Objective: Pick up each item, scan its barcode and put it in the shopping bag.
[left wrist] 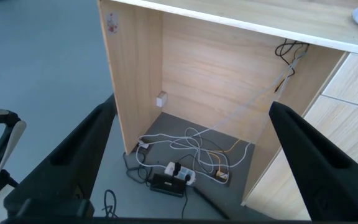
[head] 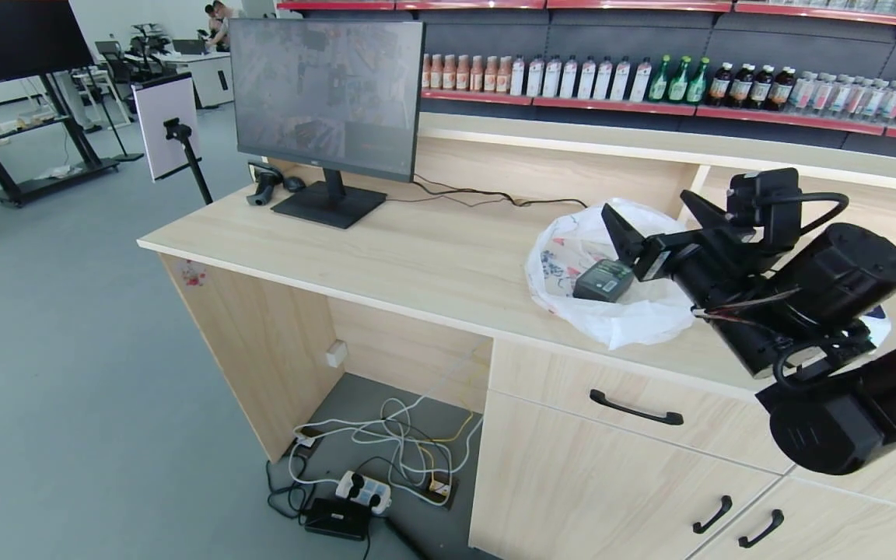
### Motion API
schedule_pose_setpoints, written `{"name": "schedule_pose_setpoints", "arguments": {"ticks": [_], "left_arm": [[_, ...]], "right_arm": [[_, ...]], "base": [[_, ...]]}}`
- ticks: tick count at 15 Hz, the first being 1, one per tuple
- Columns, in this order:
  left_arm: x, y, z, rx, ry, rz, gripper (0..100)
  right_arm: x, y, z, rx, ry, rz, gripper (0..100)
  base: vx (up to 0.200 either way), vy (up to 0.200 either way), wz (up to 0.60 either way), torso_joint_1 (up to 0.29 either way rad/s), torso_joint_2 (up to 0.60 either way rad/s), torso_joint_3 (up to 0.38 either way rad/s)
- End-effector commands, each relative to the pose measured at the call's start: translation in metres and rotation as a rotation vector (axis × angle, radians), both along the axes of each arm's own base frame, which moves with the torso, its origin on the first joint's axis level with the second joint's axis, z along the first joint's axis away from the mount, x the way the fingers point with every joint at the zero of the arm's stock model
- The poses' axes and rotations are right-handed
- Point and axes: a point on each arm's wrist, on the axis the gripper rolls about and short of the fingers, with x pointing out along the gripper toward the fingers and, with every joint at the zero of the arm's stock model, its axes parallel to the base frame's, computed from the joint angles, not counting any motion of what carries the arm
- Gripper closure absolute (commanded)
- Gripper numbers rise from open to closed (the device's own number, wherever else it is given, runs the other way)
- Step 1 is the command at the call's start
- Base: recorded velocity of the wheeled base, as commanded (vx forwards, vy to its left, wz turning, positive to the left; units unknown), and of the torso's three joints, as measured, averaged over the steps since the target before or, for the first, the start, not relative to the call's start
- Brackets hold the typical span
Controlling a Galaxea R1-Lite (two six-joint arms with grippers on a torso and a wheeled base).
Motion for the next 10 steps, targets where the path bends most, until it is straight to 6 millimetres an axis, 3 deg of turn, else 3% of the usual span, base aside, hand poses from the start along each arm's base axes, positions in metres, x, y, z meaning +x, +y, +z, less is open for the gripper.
{"name": "schedule_pose_setpoints", "arguments": {"ticks": [1, 5, 10], "left_arm": [[0.000, 0.000, 0.000, 0.002, 0.000, 0.001, 0], [0.000, 0.000, 0.000, -0.004, 0.000, 0.001, 0], [0.000, 0.000, 0.000, -0.001, 0.002, 0.001, 0]], "right_arm": [[-0.026, 0.002, 0.005, -0.049, -0.018, 0.023, 0], [-0.060, 0.001, -0.006, -0.120, 0.038, 0.041, 0], [-0.060, 0.000, -0.005, -0.120, 0.033, 0.040, 0]], "base": [[0.000, 0.000, 0.00, 0.000, 0.00, 0.000], [0.000, 0.000, 0.00, 0.000, 0.00, 0.000], [0.000, 0.000, 0.00, 0.000, 0.00, 0.000]]}}
